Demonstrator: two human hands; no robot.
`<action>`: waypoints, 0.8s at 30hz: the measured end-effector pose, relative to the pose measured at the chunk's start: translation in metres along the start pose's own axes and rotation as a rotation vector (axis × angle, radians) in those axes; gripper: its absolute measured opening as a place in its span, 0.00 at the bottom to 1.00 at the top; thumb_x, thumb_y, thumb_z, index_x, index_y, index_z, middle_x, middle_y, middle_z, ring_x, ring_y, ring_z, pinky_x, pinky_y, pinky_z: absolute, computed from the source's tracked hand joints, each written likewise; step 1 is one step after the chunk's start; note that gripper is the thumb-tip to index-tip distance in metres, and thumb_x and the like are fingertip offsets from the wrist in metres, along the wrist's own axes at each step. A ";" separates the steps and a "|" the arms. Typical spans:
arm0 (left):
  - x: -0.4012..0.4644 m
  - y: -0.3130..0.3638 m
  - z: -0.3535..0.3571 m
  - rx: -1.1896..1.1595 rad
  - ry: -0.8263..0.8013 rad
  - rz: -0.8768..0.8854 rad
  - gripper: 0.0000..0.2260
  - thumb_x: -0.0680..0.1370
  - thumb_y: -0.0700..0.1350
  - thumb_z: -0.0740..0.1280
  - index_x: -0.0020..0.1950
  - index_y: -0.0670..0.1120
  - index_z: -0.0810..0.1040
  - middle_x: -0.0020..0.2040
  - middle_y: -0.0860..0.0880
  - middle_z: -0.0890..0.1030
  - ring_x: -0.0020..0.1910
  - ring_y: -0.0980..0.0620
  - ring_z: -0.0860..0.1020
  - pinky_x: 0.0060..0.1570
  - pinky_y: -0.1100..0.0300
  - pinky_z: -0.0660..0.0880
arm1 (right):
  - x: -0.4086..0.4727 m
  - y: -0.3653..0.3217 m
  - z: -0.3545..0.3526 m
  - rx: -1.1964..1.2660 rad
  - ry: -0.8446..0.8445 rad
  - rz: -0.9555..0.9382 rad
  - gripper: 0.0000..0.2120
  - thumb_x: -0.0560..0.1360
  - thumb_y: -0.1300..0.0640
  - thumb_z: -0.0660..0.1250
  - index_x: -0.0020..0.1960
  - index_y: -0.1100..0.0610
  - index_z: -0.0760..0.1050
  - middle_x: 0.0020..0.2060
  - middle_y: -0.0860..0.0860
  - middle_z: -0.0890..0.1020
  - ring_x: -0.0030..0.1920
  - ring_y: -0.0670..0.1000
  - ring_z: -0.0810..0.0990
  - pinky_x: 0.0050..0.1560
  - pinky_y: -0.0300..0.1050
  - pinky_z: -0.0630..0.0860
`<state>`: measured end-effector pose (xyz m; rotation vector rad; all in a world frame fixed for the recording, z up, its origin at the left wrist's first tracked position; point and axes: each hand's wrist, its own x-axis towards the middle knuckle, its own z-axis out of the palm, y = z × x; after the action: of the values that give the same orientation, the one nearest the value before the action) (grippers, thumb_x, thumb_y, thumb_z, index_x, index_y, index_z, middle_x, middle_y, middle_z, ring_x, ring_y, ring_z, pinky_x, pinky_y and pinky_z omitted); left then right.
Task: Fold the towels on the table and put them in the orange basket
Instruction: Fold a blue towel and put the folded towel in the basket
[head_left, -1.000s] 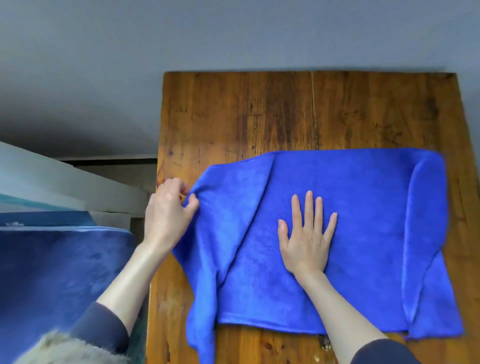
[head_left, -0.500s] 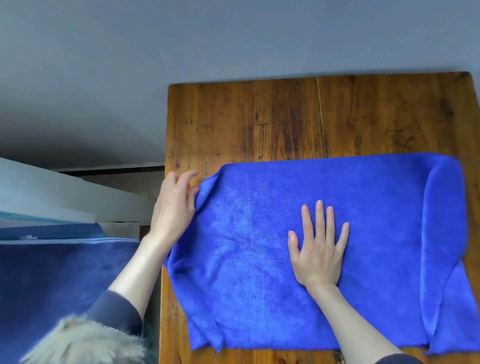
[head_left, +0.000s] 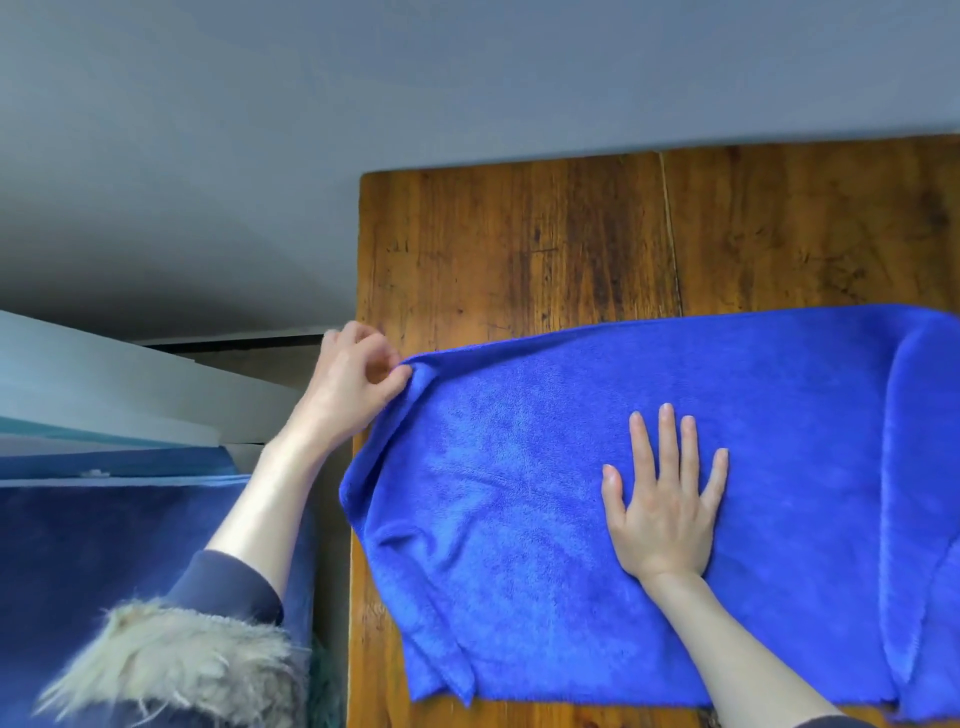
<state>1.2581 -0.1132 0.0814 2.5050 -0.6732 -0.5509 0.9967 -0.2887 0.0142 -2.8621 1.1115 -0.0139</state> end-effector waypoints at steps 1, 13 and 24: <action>0.002 0.004 -0.003 -0.066 0.043 -0.021 0.06 0.74 0.43 0.67 0.39 0.46 0.73 0.43 0.49 0.73 0.43 0.51 0.69 0.42 0.68 0.64 | 0.000 0.000 0.000 0.001 0.002 0.001 0.28 0.76 0.44 0.50 0.74 0.53 0.59 0.74 0.55 0.61 0.74 0.56 0.57 0.72 0.64 0.50; 0.015 -0.009 0.000 -0.058 0.314 -0.139 0.13 0.76 0.47 0.68 0.59 0.45 0.75 0.47 0.47 0.75 0.51 0.45 0.72 0.57 0.46 0.69 | -0.001 0.000 0.001 -0.007 0.016 -0.005 0.28 0.77 0.44 0.49 0.74 0.53 0.57 0.74 0.55 0.60 0.74 0.56 0.57 0.72 0.64 0.50; -0.072 -0.035 0.041 -0.375 0.317 -0.632 0.09 0.77 0.50 0.65 0.47 0.44 0.76 0.41 0.49 0.78 0.44 0.49 0.75 0.46 0.59 0.68 | -0.001 0.000 0.000 -0.001 0.005 -0.006 0.28 0.77 0.44 0.49 0.74 0.54 0.58 0.74 0.55 0.59 0.75 0.56 0.55 0.72 0.64 0.48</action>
<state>1.1924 -0.0613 0.0475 2.3302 0.3326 -0.4208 0.9956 -0.2881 0.0139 -2.8680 1.1043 -0.0207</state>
